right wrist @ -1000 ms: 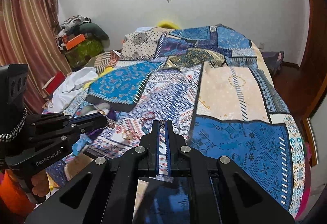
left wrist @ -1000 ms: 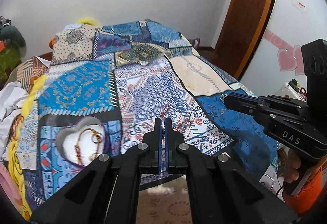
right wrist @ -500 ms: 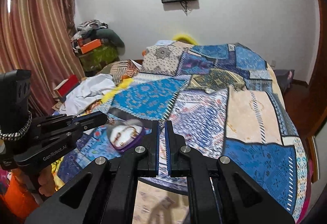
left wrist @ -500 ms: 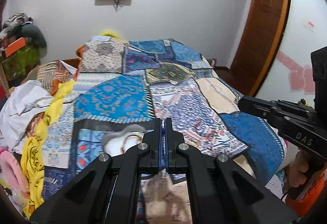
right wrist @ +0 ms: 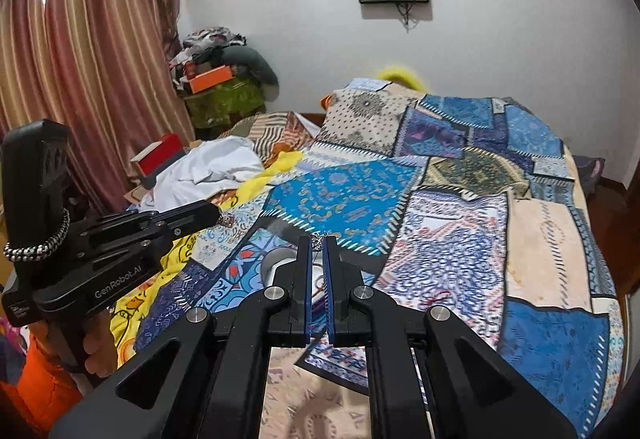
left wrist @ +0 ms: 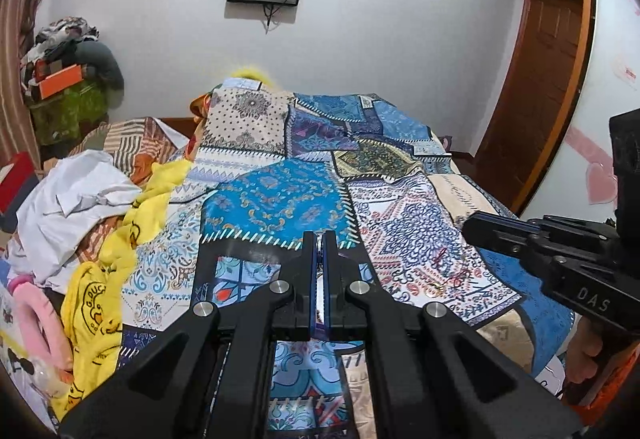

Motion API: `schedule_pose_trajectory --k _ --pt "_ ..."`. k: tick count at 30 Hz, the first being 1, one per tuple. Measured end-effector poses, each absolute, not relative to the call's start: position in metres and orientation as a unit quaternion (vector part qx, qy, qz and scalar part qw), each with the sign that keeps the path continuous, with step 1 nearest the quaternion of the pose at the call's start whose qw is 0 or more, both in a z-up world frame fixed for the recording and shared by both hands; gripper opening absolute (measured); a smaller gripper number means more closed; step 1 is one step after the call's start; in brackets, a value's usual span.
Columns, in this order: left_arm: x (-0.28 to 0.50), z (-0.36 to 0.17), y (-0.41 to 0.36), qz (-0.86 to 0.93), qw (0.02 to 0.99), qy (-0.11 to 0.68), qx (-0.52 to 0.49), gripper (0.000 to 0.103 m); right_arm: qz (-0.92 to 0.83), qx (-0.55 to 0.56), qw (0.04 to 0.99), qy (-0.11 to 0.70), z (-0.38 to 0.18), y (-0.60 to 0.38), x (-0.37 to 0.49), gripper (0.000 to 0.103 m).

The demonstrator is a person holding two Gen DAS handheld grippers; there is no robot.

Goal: Organize jewelry
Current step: 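Carry the red cord jewelry into the heart tin and open the left gripper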

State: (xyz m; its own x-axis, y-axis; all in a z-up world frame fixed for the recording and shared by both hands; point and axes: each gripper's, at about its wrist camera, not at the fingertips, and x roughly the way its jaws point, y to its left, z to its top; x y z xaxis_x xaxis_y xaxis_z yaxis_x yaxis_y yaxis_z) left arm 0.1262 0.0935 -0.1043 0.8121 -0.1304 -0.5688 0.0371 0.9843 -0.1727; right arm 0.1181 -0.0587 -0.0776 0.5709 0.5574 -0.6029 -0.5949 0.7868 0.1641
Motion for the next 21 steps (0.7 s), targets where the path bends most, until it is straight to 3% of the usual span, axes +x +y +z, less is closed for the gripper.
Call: schedule_pose_trajectory --k 21 --pt "0.169 -0.175 0.105 -0.065 0.918 0.376 -0.105 0.001 0.346 -0.040 0.839 0.418 -0.144 -0.010 0.162 0.005"
